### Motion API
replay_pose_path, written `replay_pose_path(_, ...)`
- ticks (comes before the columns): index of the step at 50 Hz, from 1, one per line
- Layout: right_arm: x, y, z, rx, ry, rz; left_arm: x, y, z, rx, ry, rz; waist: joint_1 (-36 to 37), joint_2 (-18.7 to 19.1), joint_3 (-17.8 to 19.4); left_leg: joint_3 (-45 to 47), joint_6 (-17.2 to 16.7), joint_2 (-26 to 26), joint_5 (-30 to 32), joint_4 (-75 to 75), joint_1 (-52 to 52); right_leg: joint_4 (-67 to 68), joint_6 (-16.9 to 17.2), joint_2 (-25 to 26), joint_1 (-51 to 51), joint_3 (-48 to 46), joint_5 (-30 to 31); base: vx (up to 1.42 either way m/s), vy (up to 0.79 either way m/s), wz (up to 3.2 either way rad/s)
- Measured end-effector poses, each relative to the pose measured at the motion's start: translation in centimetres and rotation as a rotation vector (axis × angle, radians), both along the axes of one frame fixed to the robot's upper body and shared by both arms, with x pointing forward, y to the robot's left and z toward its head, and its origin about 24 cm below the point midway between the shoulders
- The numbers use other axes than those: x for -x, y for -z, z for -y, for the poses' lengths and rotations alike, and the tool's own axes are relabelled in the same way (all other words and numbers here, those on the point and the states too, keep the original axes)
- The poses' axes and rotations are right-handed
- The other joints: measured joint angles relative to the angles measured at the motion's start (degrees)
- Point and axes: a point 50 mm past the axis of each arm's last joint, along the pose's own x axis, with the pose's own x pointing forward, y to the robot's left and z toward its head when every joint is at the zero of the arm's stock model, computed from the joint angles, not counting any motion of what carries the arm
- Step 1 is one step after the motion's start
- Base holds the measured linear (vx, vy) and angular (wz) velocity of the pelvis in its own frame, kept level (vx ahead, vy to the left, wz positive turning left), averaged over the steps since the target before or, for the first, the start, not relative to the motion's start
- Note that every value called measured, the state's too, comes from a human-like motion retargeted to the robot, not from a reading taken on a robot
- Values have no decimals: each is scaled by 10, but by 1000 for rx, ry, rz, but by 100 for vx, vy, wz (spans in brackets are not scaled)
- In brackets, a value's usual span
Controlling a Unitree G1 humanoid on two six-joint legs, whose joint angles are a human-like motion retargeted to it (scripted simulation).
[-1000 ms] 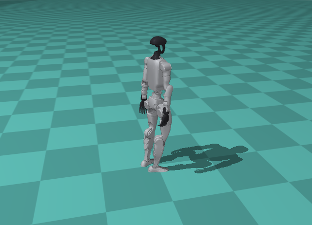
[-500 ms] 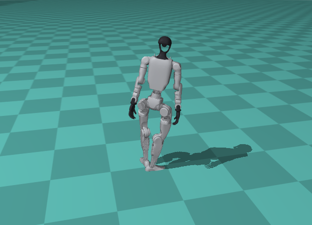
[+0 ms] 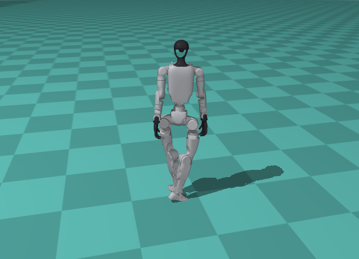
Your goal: In place motions
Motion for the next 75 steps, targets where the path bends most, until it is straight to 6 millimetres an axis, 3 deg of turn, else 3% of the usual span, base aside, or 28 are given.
replay_pose_path(3, 9, -1, 5, 15, 47, -18, -13, 1, -2, 5, 3, 37, -5, 11, 3, -26, 7, 6, 0, 0, 1, 35, -5, -5, 10, -20, 52, 13, 22, 81)
replay_pose_path(6, 17, -2, 9, 35, 112, -24, -26, 2, -5, 10, 19, 62, -16, 36, 9, -58, 12, 29, 3, 3, 3, 112, -36, -15, 11, -24, 130, 11, 19, 104)
replay_pose_path(8, 19, -3, 12, 45, 149, -23, -35, 2, -8, 11, 38, 68, -31, 55, 14, -81, 11, 47, 7, 3, 3, 195, -71, -35, -6, 4, 161, 4, 8, 126)
replay_pose_path(10, 18, -3, 13, 53, 177, -19, -45, 2, -12, 7, 59, 71, -41, 62, 22, -96, 11, 52, 12, 0, 1, 289, -63, -67, -41, 58, 166, 4, 6, 101)
replay_pose_path(12, 16, -3, 11, 53, 194, -14, -53, 2, -14, 0, 74, 77, -40, 60, 26, -96, 7, 57, 23, -3, -12, 318, -3, -54, -103, 158, 137, -11, -13, 64)
replay_pose_path(15, 4, -1, 5, 35, 193, 13, -69, 1, -17, -17, 76, 113, -52, 53, 33, -105, -10, 85, 54, -4, -54, 295, 8, 30, -215, 313, 94, -15, -39, 82)
replay_pose_path(18, -1, 0, 0, 23, 164, 28, -74, 2, -14, -2, 88, 136, -90, 46, 53, -143, -15, 70, 50, 1, -46, 203, 8, 38, -208, 381, 45, 12, -4, 180)
replay_pose_path(20, 0, 0, -1, 23, 139, 29, -72, 2, -9, 15, 111, 132, -126, 37, 74, -179, -7, 34, 37, 5, -17, 144, 1, 6, -176, 412, -13, 24, 18, 225)
replay_pose_path(23, -2, 1, -5, 14, 106, 35, -68, 3, -8, 12, 152, 120, -139, 25, 94, -213, -8, 16, 35, 6, 4, 46, -64, 27, -169, 503, -90, 16, -13, 149)
replay_pose_path(24, -1, 1, -7, 10, 99, 34, -66, 3, -8, 12, 165, 110, -138, 22, 99, -226, -7, 10, 33, 8, 10, 23, -76, 28, -162, 516, -86, 12, -19, 121)
replay_pose_path(25, -1, 2, -8, 6, 93, 32, -63, 3, -8, 14, 178, 99, -136, 18, 104, -240, -6, 5, 31, 12, 16, 3, -87, 25, -155, 517, -69, 18, -19, 85)
replay_pose_path(30, 3, 2, -15, -39, 77, 3, -50, 2, -13, 19, 253, 50, -85, -1, 92, -267, -11, -4, 16, 34, 12, -9, -64, -1, -111, 417, -98, 17, -17, 80)
replay_pose_path(37, -18, 2, -6, 7, -5, 75, -23, 0, -16, -3, 211, 26, -99, -2, 66, -308, -23, -1, 8, 38, 3, -32, -61, 12, -91, 379, -114, 12, -11, 68)
replay_pose_path(45, -35, 1, -7, -23, 92, 128, -9, 0, -10, -7, 146, -27, -90, -1, 58, -318, -33, 1, 7, 33, 3, -34, -59, 18, -87, 365, -121, 4, -1, 15)
replay_pose_path(52, -28, 1, -7, -23, 78, 92, -15, 1, -2, 25, 163, -3, -84, 4, 54, -316, -34, 0, 6, 29, 8, -32, -57, 19, -84, 365, -120, 0, 0, 0)
replay_pose_path(65, 5, 0, -5, -14, 108, -26, -22, 2, 1, 37, 177, 27, -87, 13, 42, -309, -23, -12, 11, 28, 14, -12, -47, 3, -86, 375, -106, 2, 7, -10)
replay_pose_path(75, 4, 0, 1, -6, 128, -3, -27, 2, -5, 27, 217, 22, -106, 19, 50, -279, -2, -25, 20, 20, 29, 34, -36, -18, -113, 417, -81, 0, 10, -38)
